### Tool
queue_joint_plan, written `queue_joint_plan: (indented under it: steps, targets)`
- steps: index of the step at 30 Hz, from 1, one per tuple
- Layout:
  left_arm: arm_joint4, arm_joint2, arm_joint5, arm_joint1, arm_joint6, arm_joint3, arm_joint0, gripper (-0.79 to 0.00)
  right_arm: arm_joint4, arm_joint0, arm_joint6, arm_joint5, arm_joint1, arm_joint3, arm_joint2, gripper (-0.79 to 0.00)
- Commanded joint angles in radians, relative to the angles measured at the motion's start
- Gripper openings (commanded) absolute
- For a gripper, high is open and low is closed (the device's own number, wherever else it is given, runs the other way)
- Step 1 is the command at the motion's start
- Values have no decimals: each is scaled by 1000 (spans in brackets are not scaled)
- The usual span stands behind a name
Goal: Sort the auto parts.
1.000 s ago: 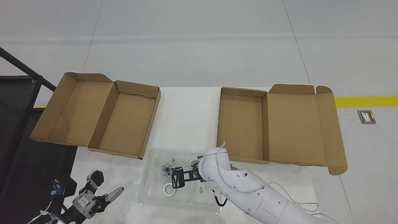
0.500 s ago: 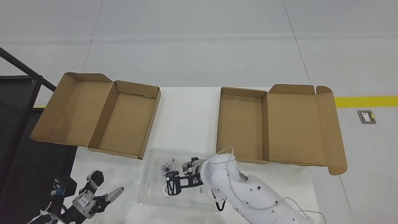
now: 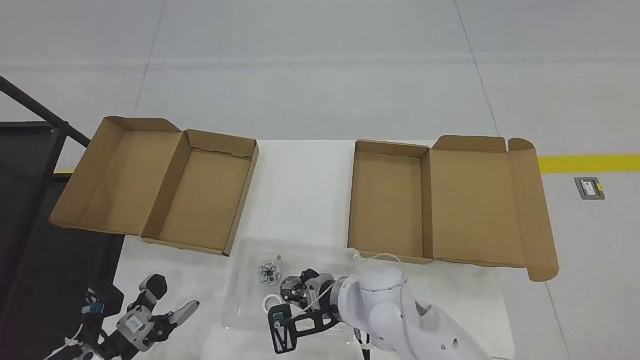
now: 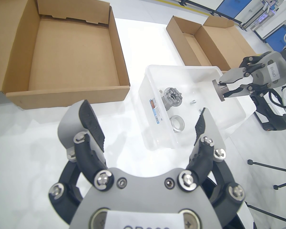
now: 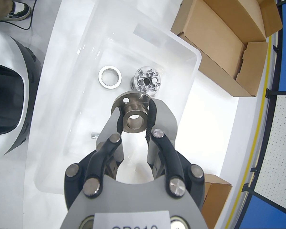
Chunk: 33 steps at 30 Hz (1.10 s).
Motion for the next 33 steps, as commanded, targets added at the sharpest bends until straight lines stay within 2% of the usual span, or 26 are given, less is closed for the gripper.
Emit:
queue_joint_plan:
  steps: [1, 8, 12, 16, 18, 21, 24, 29, 33]
  targets:
    - [0, 0, 0, 0, 0, 0, 0, 0, -3, -5, -4, 16, 0, -1, 1, -785]
    - [0, 0, 0, 0, 0, 0, 0, 0, 21, -56, 45, 278, -3, -50, 90, -785]
    - [0, 0, 0, 0, 0, 0, 0, 0, 41, -75, -10, 374, 9, -84, 211, -785]
    - [0, 0, 0, 0, 0, 0, 0, 0, 53, -73, -67, 439, 21, -46, 334, -785]
    - [0, 0, 0, 0, 0, 0, 0, 0, 97, -48, -160, 401, 26, 23, 383, -785]
    - [0, 0, 0, 0, 0, 0, 0, 0, 144, 13, -218, 389, 29, 178, 435, -785]
    - [0, 0, 0, 0, 0, 0, 0, 0, 175, 78, -244, 416, 23, 328, 441, -785]
    - [0, 0, 0, 0, 0, 0, 0, 0, 231, 208, -193, 455, -2, 581, 389, -785]
    - [0, 0, 0, 0, 0, 0, 0, 0, 273, 318, -97, 490, -32, 778, 329, -785]
